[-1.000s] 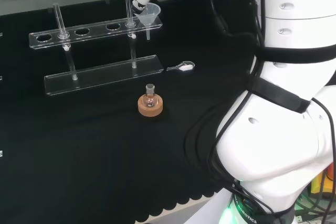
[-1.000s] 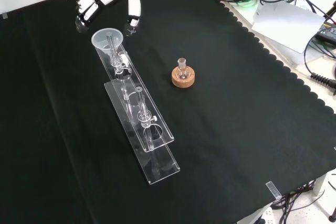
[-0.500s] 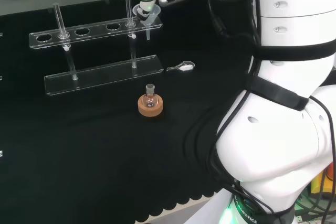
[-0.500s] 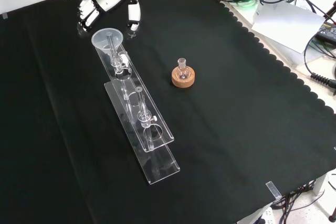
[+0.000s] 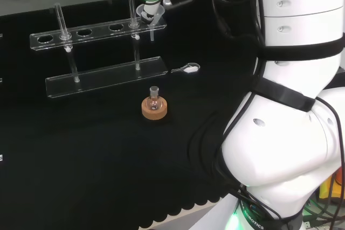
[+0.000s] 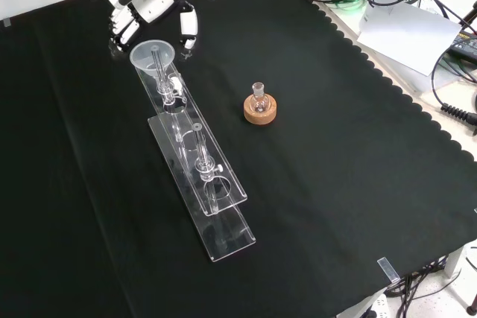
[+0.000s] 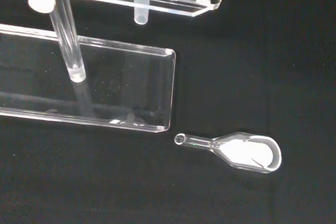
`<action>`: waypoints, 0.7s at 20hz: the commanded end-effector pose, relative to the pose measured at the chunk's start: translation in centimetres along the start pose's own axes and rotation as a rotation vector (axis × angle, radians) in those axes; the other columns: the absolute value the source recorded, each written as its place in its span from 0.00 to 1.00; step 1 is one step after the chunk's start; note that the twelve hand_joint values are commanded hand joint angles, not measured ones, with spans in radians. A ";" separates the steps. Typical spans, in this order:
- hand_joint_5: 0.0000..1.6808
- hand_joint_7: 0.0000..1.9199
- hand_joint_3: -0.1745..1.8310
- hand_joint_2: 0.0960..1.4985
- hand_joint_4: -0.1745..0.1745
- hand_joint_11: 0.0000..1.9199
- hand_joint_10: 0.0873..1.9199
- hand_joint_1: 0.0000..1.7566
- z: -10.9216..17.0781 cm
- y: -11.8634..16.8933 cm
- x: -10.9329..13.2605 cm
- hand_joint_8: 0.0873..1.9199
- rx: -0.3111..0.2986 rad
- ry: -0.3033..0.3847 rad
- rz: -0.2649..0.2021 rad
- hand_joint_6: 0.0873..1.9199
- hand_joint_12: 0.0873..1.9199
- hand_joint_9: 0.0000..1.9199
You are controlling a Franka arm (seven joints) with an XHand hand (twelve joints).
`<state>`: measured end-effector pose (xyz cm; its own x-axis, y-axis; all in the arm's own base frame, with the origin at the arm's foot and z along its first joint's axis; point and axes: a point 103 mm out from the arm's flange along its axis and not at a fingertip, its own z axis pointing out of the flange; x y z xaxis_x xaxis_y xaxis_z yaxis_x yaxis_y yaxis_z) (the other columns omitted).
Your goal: Pick up the funnel from the transparent funnel stand.
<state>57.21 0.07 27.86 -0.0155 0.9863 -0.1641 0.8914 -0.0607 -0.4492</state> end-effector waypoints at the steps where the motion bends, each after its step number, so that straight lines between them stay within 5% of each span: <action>1: 0.11 0.00 0.35 0.39 0.33 0.13 0.39 0.40 0.1 0.3 -0.3 0.33 -0.003 -0.001 -0.001 0.00 0.76 0.13; 14: 0.11 0.01 0.36 0.38 0.32 0.14 0.39 0.40 0.2 0.8 0.1 0.33 0.003 0.000 -0.022 0.00 0.76 0.15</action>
<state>58.04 -0.11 27.06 -0.0310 0.9863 -0.1621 0.8873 -0.0475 -0.4588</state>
